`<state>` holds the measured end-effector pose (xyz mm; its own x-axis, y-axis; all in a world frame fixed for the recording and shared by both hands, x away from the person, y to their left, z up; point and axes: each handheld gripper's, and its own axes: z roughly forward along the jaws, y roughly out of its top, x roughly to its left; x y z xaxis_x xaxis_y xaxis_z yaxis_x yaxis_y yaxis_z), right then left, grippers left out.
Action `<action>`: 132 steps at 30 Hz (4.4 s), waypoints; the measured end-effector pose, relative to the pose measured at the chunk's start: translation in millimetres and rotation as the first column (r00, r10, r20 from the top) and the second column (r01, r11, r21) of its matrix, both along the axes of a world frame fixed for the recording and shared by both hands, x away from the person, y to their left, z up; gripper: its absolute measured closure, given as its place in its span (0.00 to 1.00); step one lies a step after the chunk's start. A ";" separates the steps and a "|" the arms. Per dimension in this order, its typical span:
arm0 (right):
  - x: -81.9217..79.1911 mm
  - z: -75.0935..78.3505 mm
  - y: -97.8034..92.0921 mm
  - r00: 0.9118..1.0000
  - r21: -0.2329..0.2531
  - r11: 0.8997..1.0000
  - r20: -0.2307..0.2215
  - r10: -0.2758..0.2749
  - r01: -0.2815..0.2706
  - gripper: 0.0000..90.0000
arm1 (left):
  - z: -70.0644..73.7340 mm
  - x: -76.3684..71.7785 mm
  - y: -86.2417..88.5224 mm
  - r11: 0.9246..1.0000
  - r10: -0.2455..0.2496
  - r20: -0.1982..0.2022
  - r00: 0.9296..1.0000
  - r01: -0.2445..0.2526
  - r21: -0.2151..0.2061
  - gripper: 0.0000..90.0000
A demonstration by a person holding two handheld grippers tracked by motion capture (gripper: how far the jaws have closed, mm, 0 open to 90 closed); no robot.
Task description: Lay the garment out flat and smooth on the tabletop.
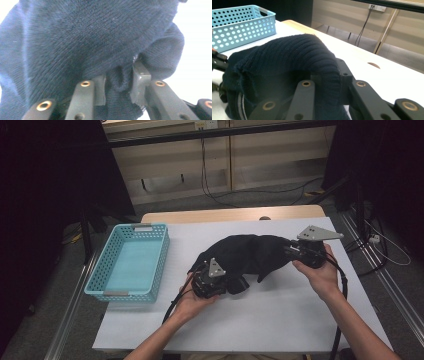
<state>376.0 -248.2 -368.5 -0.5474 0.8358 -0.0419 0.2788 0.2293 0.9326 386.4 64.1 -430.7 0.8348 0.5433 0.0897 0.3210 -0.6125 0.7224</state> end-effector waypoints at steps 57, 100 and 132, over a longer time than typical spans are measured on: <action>-19.2 -5.5 31.9 0.996 -0.092 0.993 -0.033 0.077 -0.080 0.52 | 42.6 0.2 3.8 0.980 -0.103 -0.087 0.991 0.087 -0.176 0.80; 21.8 -1.1 41.3 0.998 -0.021 0.998 0.010 0.058 -0.058 0.97 | 17.4 -31.5 55.2 0.994 -0.040 -0.087 0.995 0.030 -0.107 0.40; -17.4 -35.1 -60.4 0.987 -0.060 0.987 -0.051 -0.151 0.148 0.58 | -1.6 9.4 44.9 0.997 0.044 -0.071 0.997 -0.048 -0.062 0.51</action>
<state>358.7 -308.6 -403.6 -0.4190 0.9057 -0.0644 0.3645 0.2328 0.9017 395.8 109.0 -432.3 0.8117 0.5841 -0.0032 0.3984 -0.5496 0.7343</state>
